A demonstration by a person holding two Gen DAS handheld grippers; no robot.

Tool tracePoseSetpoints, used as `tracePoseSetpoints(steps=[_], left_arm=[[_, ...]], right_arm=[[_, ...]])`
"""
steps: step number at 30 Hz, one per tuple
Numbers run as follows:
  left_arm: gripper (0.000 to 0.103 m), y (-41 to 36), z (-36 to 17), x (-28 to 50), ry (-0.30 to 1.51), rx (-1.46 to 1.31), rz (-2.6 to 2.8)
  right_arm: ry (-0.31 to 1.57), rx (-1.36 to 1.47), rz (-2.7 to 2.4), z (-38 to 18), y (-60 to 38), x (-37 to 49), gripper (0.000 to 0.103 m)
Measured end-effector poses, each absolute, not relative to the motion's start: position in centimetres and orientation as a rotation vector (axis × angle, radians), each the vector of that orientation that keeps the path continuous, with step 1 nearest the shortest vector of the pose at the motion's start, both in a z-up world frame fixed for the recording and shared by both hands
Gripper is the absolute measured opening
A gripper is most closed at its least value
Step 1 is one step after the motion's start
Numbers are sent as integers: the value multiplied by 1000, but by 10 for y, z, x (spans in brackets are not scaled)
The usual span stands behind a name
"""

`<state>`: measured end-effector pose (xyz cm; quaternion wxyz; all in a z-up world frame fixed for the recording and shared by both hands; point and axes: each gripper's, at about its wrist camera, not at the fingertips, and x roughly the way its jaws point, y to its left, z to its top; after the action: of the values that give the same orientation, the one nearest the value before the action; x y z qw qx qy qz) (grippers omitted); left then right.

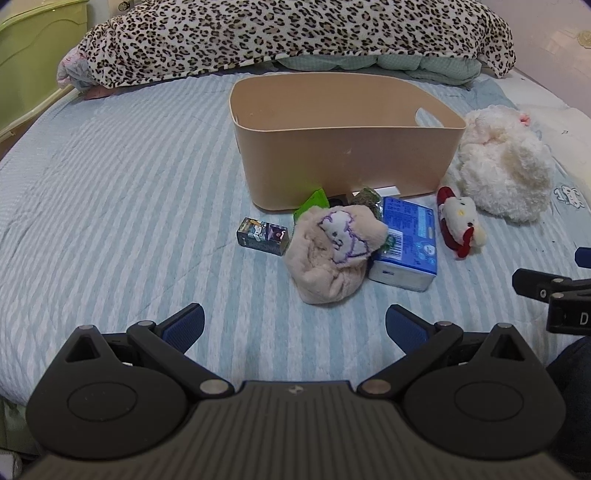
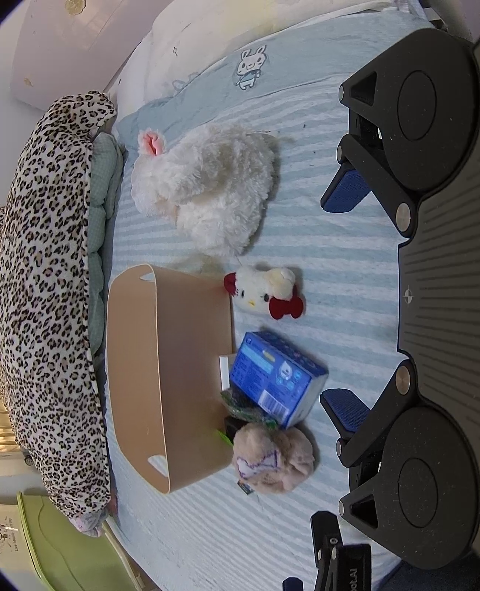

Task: Organize objects
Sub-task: 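Grasp the pink plush with the left tool while the right tool grasps the Hello Kitty plush, then lift both plushes and carry them over the beige basket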

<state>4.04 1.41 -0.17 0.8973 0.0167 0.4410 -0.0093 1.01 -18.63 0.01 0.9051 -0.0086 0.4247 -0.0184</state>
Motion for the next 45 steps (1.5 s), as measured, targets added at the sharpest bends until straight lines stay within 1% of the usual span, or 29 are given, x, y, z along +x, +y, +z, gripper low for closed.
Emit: tracePoseSetpoints(steps=[3,7,12,18,20,21,23,24,25,26,27,28,31,35,37,38,39,45], left_arm=[[103,18,-8,51,922,29,-32],[103,22,-17,68,935,11,-48],[103,19,-26,90,935,9,-69],[102,12,-44,116,960,11,-102],[87,10,-49,122,975,9,-116],[74,9,-51,125,991,11,-126],[68,7,-54,127,1004,1,-143],[62,7,-54,127,1002,-8,-156],[55,8,-54,126,999,-12,-168],[50,8,-53,125,996,-14,-183],[44,9,-53,123,994,-17,-198],[40,10,-52,122,990,-21,-205],[33,16,-49,117,977,-42,-222],[28,22,-41,111,965,-56,-217],[18,26,-35,106,955,-62,-220],[9,27,-31,104,949,-65,-224],[7,29,-27,102,944,-68,-231],[7,30,-15,99,917,-39,-228]], right_arm=[[881,-19,-45,-8,-192,21,102],[893,-22,-47,-18,-202,40,96],[897,-11,-28,-30,-214,67,91],[926,22,5,-48,-219,100,82],[938,23,20,-55,-216,110,80],[944,19,25,-59,-215,114,78],[960,16,29,-67,-211,123,74],[972,17,32,-72,-210,126,69],[987,21,33,-77,-209,129,61],[1006,27,32,-82,-208,133,55],[1019,41,36,-86,-208,134,44],[1022,61,45,-88,-208,134,40],[997,48,50,-84,-203,126,38],[969,71,67,-72,-201,111,37],[947,83,69,-63,-202,102,37],[936,93,73,-58,-202,98,37],[923,102,77,-52,-203,95,37],[837,98,87,-18,-203,79,37]])
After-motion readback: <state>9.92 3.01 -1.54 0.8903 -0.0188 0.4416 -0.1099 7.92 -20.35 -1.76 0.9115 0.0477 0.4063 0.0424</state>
